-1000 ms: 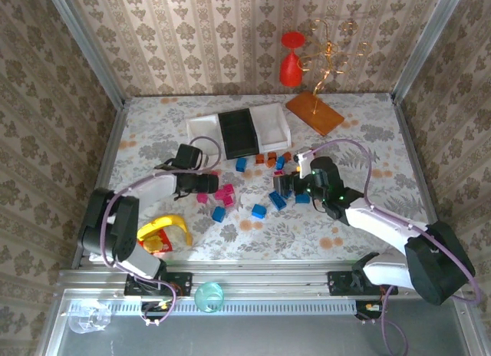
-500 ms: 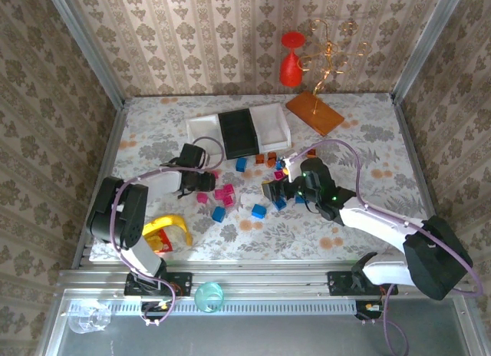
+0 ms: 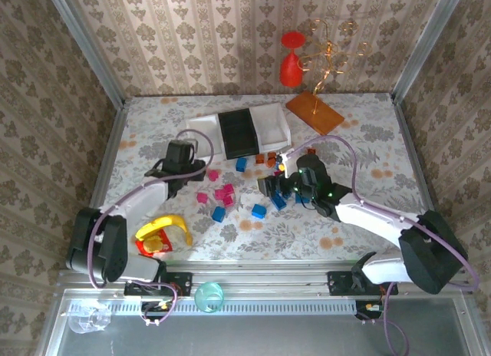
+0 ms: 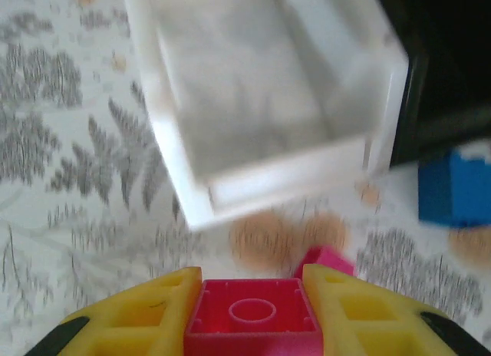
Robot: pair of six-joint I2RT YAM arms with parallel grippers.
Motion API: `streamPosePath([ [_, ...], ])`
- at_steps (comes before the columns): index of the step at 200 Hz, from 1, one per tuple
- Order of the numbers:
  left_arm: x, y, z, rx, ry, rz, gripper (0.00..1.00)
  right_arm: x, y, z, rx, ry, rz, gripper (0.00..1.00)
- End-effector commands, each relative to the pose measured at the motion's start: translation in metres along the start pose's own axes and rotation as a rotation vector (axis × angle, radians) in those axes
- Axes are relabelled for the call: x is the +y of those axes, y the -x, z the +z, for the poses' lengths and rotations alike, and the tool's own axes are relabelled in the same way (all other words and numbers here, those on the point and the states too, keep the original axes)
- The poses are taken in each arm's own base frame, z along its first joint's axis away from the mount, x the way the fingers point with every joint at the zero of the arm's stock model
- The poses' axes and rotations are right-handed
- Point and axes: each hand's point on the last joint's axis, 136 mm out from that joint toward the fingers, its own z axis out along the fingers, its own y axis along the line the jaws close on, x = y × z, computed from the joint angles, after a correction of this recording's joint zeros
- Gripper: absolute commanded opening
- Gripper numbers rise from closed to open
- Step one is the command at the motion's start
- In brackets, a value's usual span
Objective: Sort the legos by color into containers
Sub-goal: Pick up the lego from the middle-left of the table, then place the lego in the container.
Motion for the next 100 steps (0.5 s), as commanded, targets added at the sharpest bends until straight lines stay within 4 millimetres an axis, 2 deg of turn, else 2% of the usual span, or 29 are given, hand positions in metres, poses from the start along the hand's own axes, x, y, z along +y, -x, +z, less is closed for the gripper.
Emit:
streamPosePath([
  [1,-0.001,0.045,0.02,-0.053,0.013,0.001,0.32,0.014,0.034,0.006,-0.087,0.038,0.054,0.94],
  [23,0.006,0.067,0.055,-0.014,0.061,0.024,0.33,0.007,0.03,0.016,-0.082,0.003,0.096,0.94],
  [48,0.011,0.085,0.092,0.006,0.074,0.045,0.34,0.003,0.025,0.016,-0.08,-0.01,0.112,0.94],
  [65,0.012,0.093,0.11,0.028,0.074,0.048,0.36,0.001,0.02,0.013,-0.07,-0.022,0.105,0.94],
  [82,0.012,0.105,0.111,0.027,0.082,0.051,0.45,-0.001,0.014,0.01,-0.044,-0.037,0.086,0.94],
  [91,0.01,0.111,0.104,0.009,0.081,0.046,0.52,-0.003,0.008,0.01,-0.022,-0.045,0.07,0.95],
  [93,0.01,0.112,0.102,0.004,0.08,0.044,0.53,-0.001,0.014,0.005,-0.04,-0.041,0.063,0.95],
  [100,0.007,0.113,0.093,-0.019,0.071,0.037,0.57,-0.001,0.013,0.002,-0.034,-0.047,0.048,0.95],
])
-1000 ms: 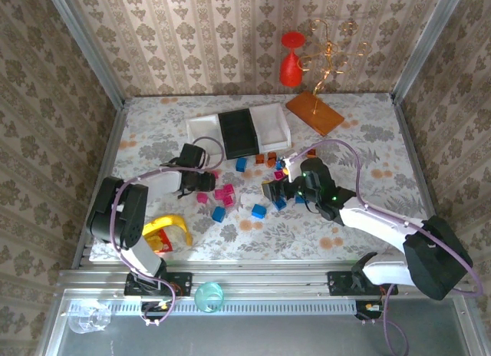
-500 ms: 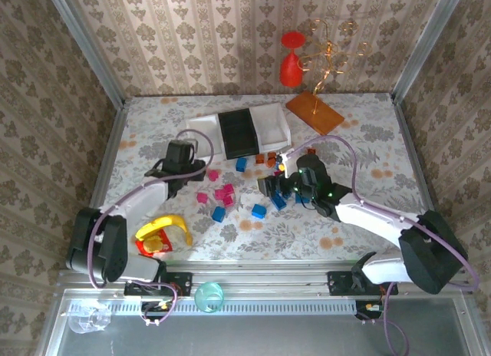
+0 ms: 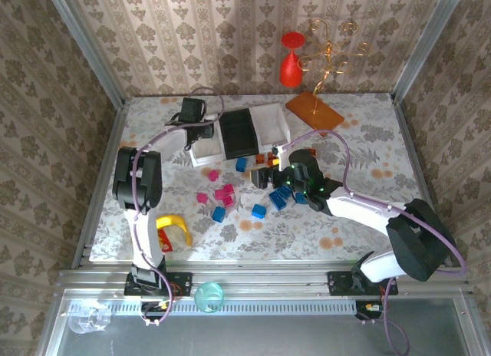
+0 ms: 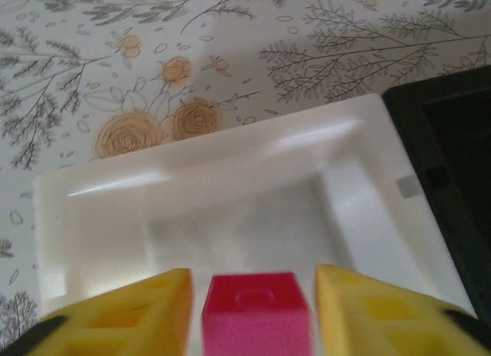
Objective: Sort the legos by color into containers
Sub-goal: Place the lego in the container, then pick up the lego from the center of the table.
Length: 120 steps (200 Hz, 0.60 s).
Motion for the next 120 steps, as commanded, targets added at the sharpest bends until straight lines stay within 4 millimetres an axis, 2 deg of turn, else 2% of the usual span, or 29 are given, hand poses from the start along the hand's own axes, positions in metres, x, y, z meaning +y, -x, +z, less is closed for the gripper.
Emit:
streamPosePath([
  [1,-0.001,0.019,-0.031,-0.044,0.0,0.009,0.57,-0.003,0.001,-0.013,0.0,-0.032,-0.039,0.95],
  [17,-0.01,0.016,-0.061,-0.123,-0.04,0.0,0.63,-0.007,-0.007,-0.015,0.017,-0.05,-0.084,0.95],
  [30,-0.019,0.004,-0.084,-0.153,-0.082,-0.01,0.66,-0.011,-0.014,-0.016,0.027,-0.059,-0.116,0.95],
  [56,-0.028,-0.053,-0.114,-0.085,-0.135,0.005,0.69,-0.007,-0.027,-0.016,0.033,-0.017,-0.155,0.95],
  [78,-0.031,-0.106,-0.125,0.015,-0.187,0.004,0.71,-0.007,-0.036,-0.016,0.011,0.005,-0.165,0.95],
  [93,-0.035,-0.138,-0.125,0.088,-0.229,0.013,0.72,-0.008,-0.041,-0.017,0.004,0.012,-0.17,0.94],
  [107,-0.033,-0.155,-0.12,0.143,-0.223,0.009,0.73,-0.008,-0.042,-0.018,-0.007,0.016,-0.169,0.94],
  [120,-0.037,-0.162,-0.115,0.169,-0.237,0.013,0.74,-0.008,-0.044,-0.018,-0.008,0.02,-0.165,0.93],
])
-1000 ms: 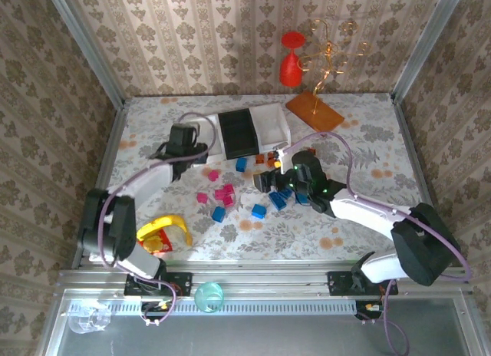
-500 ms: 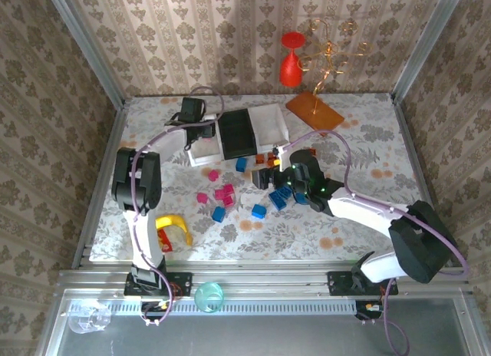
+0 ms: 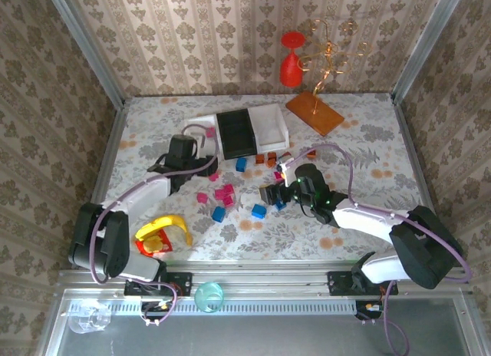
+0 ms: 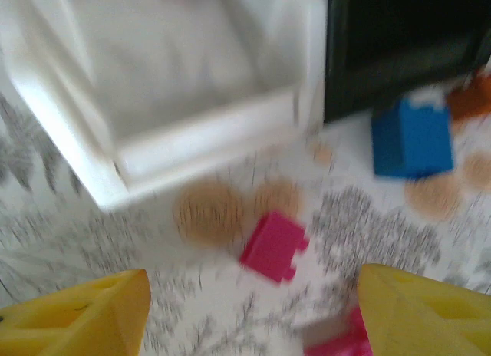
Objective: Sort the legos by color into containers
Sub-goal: Pick up the lego from the center of the table.
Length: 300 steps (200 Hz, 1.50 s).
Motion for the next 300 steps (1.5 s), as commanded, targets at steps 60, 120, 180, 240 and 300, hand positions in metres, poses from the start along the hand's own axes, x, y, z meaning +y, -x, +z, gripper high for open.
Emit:
streamPosePath([
  [60,-0.007,-0.023,0.05,0.167,-0.039,0.038,0.66,0.01,0.011,0.0,-0.063,0.042,-0.029,0.92],
  [120,-0.008,-0.017,0.072,0.161,-0.027,0.05,0.47,0.011,0.012,0.0,-0.06,0.046,-0.018,0.92],
  [180,-0.014,-0.014,0.07,0.136,-0.024,0.056,0.3,0.012,0.011,0.003,-0.051,0.049,-0.007,0.92],
  [240,-0.012,0.047,0.006,-0.112,0.044,0.031,0.24,0.011,0.011,0.004,-0.053,0.042,0.002,0.92],
  [300,0.043,0.129,0.042,-0.12,0.219,-0.03,0.24,0.01,0.015,-0.002,-0.071,0.03,-0.005,0.92],
])
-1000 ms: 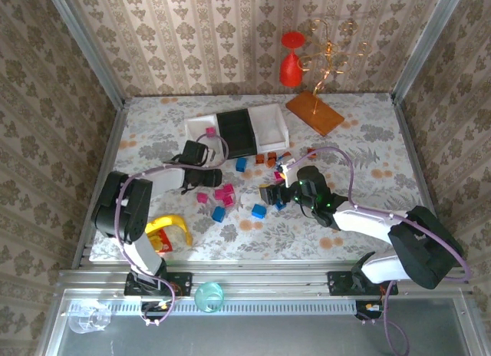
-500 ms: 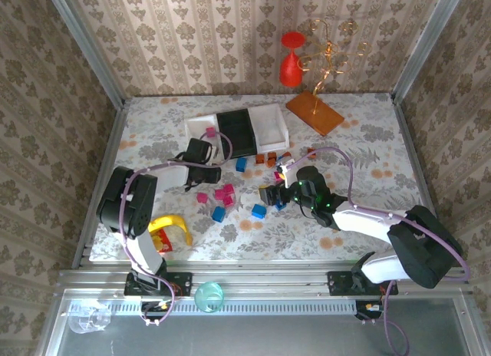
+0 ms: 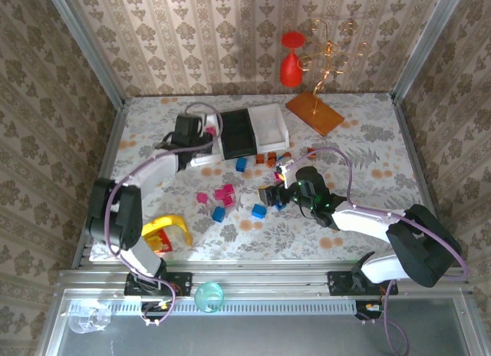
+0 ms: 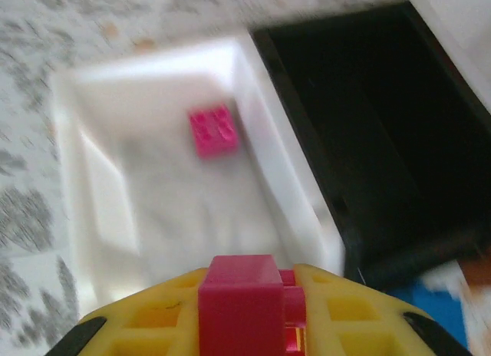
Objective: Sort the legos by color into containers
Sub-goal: Pick up the lego from the center of the table, then place the lego in the container.
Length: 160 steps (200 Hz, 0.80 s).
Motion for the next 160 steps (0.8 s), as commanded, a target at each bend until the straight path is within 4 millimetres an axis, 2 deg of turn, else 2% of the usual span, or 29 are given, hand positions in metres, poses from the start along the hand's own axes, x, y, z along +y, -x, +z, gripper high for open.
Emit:
streamPosePath([
  [1,0.026,0.003,0.024,0.061,0.107,-0.004,0.24,0.003,0.01,-0.004,-0.032,0.001,-0.007,0.92],
  [32,0.04,0.022,0.052,0.076,0.193,0.039,0.25,0.002,0.011,-0.004,-0.035,-0.005,-0.01,0.92],
  [59,0.05,0.022,0.076,0.126,0.232,0.053,0.26,0.001,0.009,-0.003,-0.029,-0.01,-0.012,0.92],
  [78,0.052,0.022,0.083,0.135,0.236,0.05,0.3,0.001,0.008,-0.003,-0.026,-0.013,-0.011,0.92],
  [89,0.051,0.022,0.084,0.133,0.235,0.047,0.37,0.001,0.009,-0.004,-0.028,-0.013,-0.013,0.92],
  [105,0.052,0.027,0.08,0.121,0.24,0.045,0.43,0.0,0.009,-0.005,-0.03,-0.017,-0.015,0.92],
  [122,0.05,0.034,0.067,0.1,0.236,0.032,0.52,0.0,0.01,-0.005,-0.033,-0.018,-0.015,0.92],
  [137,0.044,0.039,0.047,0.066,0.206,0.006,0.55,0.001,0.009,-0.006,-0.031,-0.014,-0.015,0.93],
  [160,0.03,0.021,0.009,0.036,0.109,-0.046,0.59,0.005,0.01,-0.005,-0.032,0.008,-0.018,0.92],
])
